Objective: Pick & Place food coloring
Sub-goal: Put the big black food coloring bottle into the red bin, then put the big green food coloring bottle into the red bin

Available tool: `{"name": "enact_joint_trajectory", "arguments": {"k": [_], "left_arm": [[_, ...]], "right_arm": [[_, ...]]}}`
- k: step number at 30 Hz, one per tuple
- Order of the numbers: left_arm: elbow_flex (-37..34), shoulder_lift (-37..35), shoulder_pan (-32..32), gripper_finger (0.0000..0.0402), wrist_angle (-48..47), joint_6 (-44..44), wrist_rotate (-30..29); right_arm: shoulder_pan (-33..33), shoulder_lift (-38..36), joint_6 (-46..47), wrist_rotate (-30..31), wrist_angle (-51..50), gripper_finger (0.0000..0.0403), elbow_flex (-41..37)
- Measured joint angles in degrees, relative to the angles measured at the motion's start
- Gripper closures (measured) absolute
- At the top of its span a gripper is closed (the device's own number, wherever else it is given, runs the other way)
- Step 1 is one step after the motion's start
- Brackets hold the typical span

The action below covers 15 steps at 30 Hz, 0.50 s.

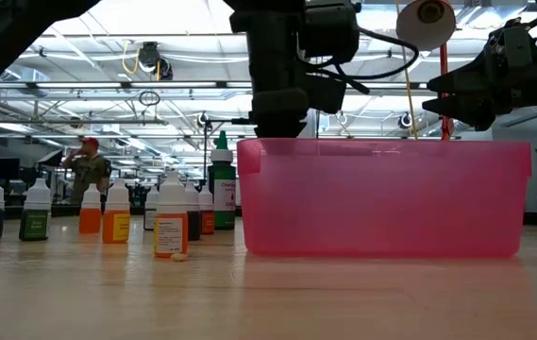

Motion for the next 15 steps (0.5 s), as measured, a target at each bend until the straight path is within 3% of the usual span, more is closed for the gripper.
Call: {"name": "enact_joint_trajectory", "arguments": {"k": [7, 15], "left_arm": [[-0.54, -0.12, 0.14, 0.0250, 0.75, -2.69, -0.98], [4.76, -0.46, 0.46, 0.0060, -5.95, -4.89, -1.30]], "right_arm": [[0.00, -0.02, 0.00, 0.00, 0.00, 0.0124, -0.01], [0.01, -0.02, 0.02, 0.00, 0.00, 0.0124, 0.00]]}}
